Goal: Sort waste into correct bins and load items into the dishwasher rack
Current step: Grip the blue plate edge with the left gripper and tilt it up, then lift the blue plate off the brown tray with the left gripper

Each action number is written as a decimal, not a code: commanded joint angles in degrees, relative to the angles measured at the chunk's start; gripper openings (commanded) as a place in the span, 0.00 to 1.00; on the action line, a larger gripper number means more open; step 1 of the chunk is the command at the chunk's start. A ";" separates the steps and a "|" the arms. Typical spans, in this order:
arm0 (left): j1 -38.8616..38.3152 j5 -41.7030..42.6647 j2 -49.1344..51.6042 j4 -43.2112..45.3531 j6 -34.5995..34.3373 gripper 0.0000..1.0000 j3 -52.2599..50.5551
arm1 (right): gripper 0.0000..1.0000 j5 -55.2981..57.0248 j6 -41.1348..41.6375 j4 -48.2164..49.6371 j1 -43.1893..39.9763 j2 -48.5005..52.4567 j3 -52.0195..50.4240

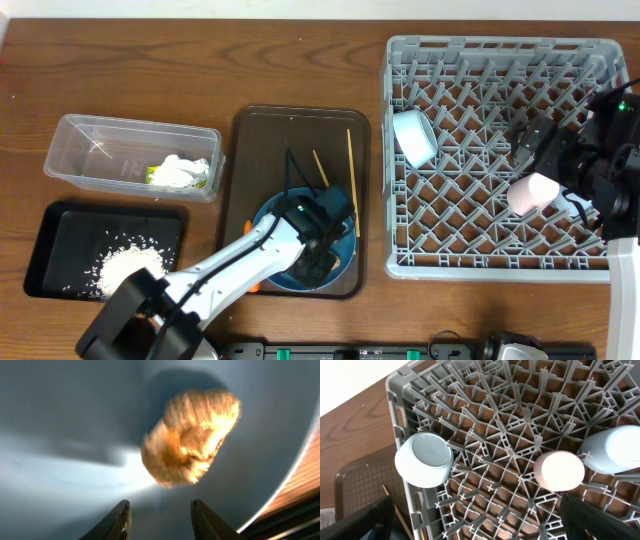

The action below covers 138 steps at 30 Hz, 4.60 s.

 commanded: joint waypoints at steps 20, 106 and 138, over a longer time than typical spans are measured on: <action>-0.35 9.53 0.07 15.06 -19.08 0.41 3.80 | 0.98 -0.31 0.20 0.20 -0.76 0.04 0.17; -0.83 -8.15 12.00 8.17 -7.61 0.44 9.66 | 0.98 -0.28 0.15 0.44 -0.74 0.04 0.17; 0.46 -13.77 -9.09 3.91 -17.40 0.06 18.49 | 0.98 -0.28 0.17 0.46 -0.76 0.04 0.17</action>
